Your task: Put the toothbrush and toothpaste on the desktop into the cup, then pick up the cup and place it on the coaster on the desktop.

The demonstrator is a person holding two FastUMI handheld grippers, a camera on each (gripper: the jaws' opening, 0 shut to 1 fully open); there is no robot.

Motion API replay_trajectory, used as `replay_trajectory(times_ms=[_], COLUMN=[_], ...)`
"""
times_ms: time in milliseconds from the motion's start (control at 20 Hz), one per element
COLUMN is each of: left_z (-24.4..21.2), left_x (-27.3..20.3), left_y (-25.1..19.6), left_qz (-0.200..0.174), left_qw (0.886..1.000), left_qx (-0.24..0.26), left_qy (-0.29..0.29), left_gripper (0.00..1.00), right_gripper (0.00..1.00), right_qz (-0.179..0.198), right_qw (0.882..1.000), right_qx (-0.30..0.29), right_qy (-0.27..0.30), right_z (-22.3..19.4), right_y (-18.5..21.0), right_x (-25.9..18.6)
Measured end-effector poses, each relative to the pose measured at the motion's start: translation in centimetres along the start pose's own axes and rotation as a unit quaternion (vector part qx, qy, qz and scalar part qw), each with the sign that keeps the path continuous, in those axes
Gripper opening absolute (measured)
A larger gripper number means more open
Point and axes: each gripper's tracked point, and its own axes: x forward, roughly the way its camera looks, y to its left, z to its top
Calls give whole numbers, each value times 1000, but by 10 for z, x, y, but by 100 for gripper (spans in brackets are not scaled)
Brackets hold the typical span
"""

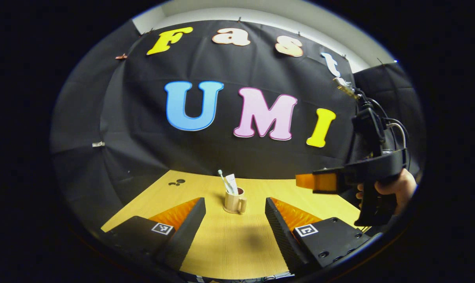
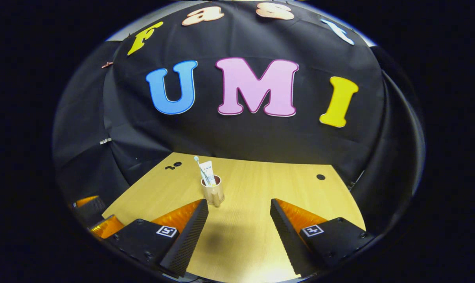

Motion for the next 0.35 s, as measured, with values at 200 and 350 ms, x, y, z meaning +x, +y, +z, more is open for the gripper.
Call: replay_trajectory(times_ms=[200,350], left_z=[15,27], left_x=[-8,-11], left_y=[-8,-8], left_qz=[-28,-36], left_qw=[1000,999], left_qx=[7,21], left_qy=[-9,-20], left_gripper=[96,96], right_gripper=[98,98], right_qz=[-29,-51], right_qw=[999,998], right_qx=[13,20], right_qy=[-28,-41], right_z=[3,6], right_y=[-7,-17], right_x=[-44,-65])
